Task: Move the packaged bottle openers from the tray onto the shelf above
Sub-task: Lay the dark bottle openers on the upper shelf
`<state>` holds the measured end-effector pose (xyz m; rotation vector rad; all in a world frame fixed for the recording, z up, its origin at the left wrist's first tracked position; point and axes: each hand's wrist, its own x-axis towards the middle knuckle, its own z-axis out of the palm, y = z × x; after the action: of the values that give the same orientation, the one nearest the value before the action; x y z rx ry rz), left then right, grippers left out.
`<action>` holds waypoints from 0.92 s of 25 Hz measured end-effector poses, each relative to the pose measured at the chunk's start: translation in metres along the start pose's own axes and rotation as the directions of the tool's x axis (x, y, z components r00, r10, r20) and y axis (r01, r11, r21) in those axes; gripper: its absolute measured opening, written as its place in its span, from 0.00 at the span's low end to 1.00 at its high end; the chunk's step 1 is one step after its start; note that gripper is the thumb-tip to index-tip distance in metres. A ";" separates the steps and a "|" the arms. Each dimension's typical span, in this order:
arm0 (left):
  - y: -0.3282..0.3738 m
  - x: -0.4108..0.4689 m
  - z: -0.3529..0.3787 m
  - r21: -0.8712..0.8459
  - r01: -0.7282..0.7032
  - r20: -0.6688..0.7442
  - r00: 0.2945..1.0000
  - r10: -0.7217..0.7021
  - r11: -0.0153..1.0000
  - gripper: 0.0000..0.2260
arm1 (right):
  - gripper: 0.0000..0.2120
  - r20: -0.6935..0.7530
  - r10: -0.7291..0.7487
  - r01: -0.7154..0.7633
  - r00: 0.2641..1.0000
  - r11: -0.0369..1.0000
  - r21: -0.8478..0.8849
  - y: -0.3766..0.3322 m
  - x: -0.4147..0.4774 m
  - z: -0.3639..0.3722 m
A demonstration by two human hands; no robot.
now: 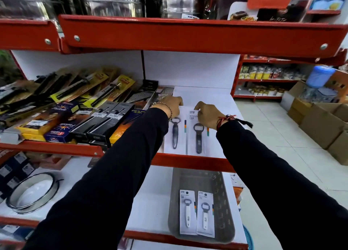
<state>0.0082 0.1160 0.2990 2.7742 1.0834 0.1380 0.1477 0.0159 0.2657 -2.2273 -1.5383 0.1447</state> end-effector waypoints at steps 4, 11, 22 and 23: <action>-0.007 0.012 0.037 0.018 0.015 0.069 0.997 -0.017 1.000 0.18 | 0.15 0.088 -0.015 0.019 0.996 0.998 -0.054 0.017 0.011 0.029; -0.005 0.005 0.068 0.287 -0.034 0.016 0.999 0.030 0.957 0.19 | 0.15 0.045 0.035 -0.029 0.998 0.990 -0.135 0.024 0.009 0.044; 0.024 -0.080 0.058 0.105 -0.062 -0.299 0.950 0.091 0.993 0.17 | 0.17 -0.142 -0.063 0.041 0.988 0.987 -0.152 0.005 -0.073 0.017; 0.029 -0.093 0.058 0.092 -0.077 -0.336 0.936 0.104 0.993 0.17 | 0.16 -0.177 -0.081 0.056 0.981 0.988 -0.142 0.002 -0.087 0.012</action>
<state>-0.0320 0.0254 0.2449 2.9428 1.0479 0.6217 0.1125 -0.0604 0.2403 -2.2161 -1.5632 -0.1859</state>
